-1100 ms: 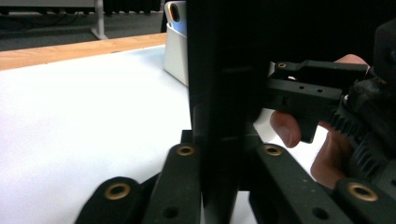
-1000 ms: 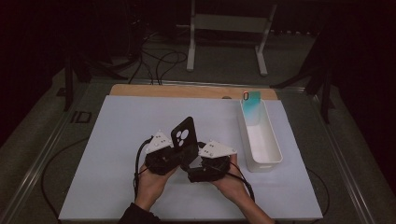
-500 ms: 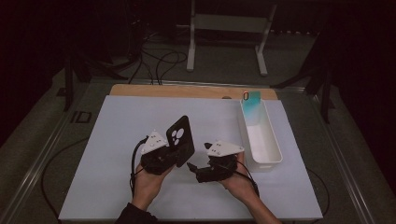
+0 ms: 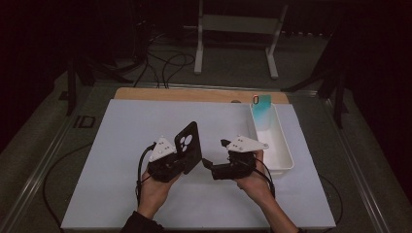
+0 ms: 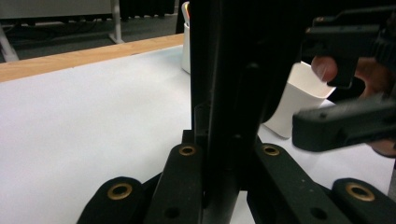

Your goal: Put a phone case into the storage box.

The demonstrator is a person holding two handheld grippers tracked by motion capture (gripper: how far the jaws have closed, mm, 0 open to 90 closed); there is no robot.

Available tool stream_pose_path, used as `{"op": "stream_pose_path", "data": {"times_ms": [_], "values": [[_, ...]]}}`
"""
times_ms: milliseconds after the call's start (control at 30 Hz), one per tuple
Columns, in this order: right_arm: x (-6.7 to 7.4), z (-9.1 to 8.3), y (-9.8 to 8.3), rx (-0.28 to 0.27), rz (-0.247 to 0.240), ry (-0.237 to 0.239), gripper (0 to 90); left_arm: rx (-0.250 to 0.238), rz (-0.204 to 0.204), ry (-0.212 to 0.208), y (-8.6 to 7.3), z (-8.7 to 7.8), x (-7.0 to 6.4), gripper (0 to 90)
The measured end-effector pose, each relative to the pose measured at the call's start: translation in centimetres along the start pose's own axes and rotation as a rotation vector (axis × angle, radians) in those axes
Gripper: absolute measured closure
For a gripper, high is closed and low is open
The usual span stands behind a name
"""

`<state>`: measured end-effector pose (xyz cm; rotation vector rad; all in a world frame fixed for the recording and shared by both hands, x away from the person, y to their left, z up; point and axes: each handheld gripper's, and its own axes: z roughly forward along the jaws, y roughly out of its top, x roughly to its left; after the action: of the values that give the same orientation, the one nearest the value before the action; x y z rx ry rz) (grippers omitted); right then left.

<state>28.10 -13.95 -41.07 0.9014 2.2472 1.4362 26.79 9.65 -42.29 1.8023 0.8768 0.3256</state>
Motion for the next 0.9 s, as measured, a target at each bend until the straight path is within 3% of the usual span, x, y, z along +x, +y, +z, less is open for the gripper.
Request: {"op": "stream_pose_path", "data": {"times_ms": [400, 900], "values": [[0.8, -0.2, 2.7, -0.043, -0.025, 0.018, 10.1, 0.013, 0.001, -0.015, -0.2, 0.6, -0.3, 86.5], [2.5, 1.3, 4.7, -0.066, -0.035, 0.058, 9.4, 0.025, 0.018, -0.025, -0.3, 1.1, -0.9, 86.5]]}}
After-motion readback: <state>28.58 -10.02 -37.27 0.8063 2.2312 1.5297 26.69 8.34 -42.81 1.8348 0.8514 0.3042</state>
